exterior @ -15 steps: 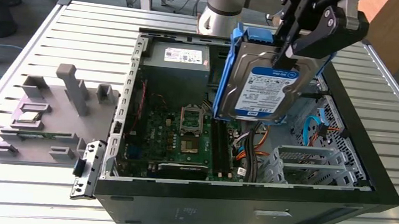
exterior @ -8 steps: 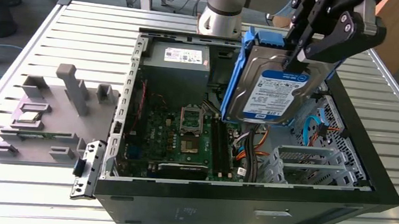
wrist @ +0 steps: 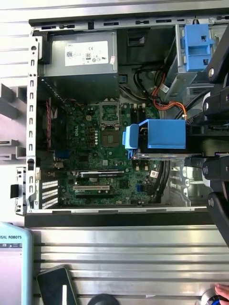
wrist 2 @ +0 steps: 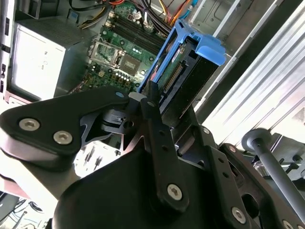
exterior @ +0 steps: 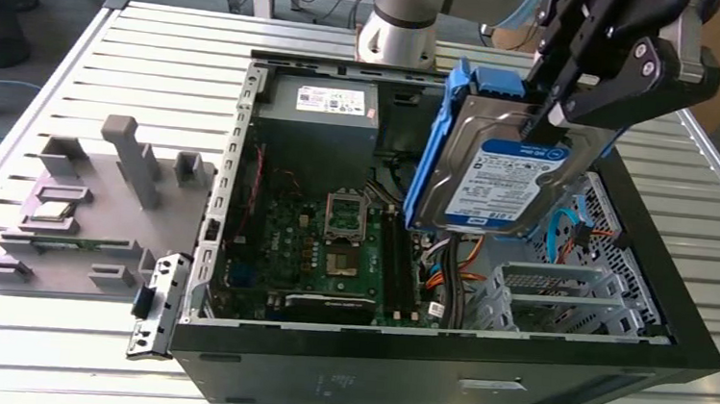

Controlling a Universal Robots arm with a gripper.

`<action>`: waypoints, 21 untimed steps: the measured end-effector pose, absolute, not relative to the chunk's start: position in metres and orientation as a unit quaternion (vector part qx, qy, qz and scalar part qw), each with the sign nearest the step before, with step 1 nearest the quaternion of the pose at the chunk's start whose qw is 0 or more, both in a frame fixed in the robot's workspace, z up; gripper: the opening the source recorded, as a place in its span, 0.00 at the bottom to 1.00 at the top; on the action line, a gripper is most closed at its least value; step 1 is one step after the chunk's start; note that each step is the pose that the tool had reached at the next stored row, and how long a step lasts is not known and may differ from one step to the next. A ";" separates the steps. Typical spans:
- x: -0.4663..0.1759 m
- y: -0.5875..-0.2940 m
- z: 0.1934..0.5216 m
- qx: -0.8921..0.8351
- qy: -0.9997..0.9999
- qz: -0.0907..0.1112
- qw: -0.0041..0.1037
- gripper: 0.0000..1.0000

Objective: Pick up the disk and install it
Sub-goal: 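Pick up the disk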

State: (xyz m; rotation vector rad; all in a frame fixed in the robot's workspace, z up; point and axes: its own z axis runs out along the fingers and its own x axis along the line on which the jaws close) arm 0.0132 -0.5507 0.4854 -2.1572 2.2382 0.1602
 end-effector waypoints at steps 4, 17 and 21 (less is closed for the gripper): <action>0.015 -0.556 0.485 -0.692 0.720 0.051 0.014 0.35; 0.026 -0.568 0.483 -0.690 0.722 0.051 0.015 0.35; 0.034 -0.569 0.483 -0.689 0.722 0.051 0.015 0.35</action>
